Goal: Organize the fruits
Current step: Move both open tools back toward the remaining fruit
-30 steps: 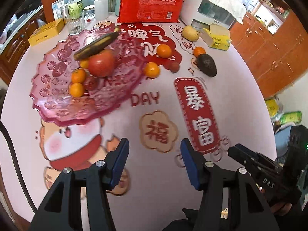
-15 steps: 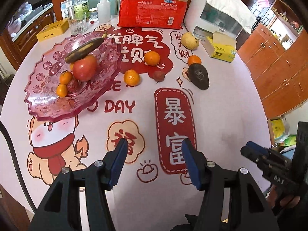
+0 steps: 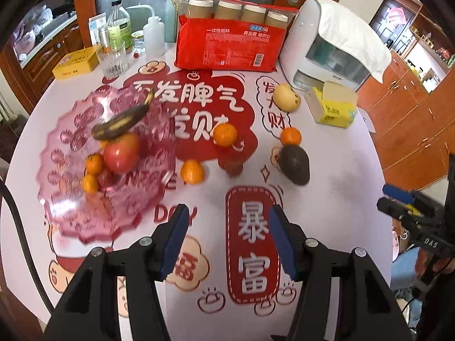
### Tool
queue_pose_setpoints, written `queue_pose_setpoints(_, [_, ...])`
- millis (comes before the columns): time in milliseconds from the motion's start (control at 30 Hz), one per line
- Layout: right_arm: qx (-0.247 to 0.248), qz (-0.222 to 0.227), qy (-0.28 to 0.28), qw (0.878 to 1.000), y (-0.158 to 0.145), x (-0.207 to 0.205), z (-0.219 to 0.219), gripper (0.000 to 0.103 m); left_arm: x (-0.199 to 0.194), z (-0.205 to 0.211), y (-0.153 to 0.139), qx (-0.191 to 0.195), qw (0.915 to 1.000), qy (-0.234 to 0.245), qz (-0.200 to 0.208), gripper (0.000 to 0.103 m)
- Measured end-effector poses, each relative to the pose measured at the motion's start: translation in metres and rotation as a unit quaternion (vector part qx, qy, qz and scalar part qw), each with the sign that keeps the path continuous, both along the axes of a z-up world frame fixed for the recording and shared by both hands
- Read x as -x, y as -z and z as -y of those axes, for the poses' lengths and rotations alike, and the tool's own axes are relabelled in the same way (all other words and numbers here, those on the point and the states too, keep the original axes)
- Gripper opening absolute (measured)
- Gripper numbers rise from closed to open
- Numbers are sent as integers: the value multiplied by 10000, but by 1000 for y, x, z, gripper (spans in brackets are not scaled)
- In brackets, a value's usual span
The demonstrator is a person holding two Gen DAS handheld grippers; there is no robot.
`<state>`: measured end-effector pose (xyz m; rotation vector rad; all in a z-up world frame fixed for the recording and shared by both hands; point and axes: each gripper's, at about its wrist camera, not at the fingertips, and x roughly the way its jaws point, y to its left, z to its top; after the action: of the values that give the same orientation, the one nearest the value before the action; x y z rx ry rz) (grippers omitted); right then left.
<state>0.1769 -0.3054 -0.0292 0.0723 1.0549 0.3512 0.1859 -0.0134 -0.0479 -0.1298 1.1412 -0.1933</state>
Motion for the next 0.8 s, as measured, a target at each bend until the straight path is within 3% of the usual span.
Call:
queue_pose_setpoints(200, [113,149,-399,9990,-8,-57,-15,62,-35,17,7,15,10000,-37,-51,57])
queue_pose_setpoints(367, [27,154,-390,9991,16,-87,-29,63,-56,33,36,-77,9995,90,-291,57])
queue_pose_setpoints(567, [113,391,-537,9977,60,-90,-48,63,-75,44,65,-15,9996,119,-267,57])
queue_pose_setpoints(800, [153,662,-451,9967,91,-82,-54,63,-89,51,95,237,9996,16,-149,57])
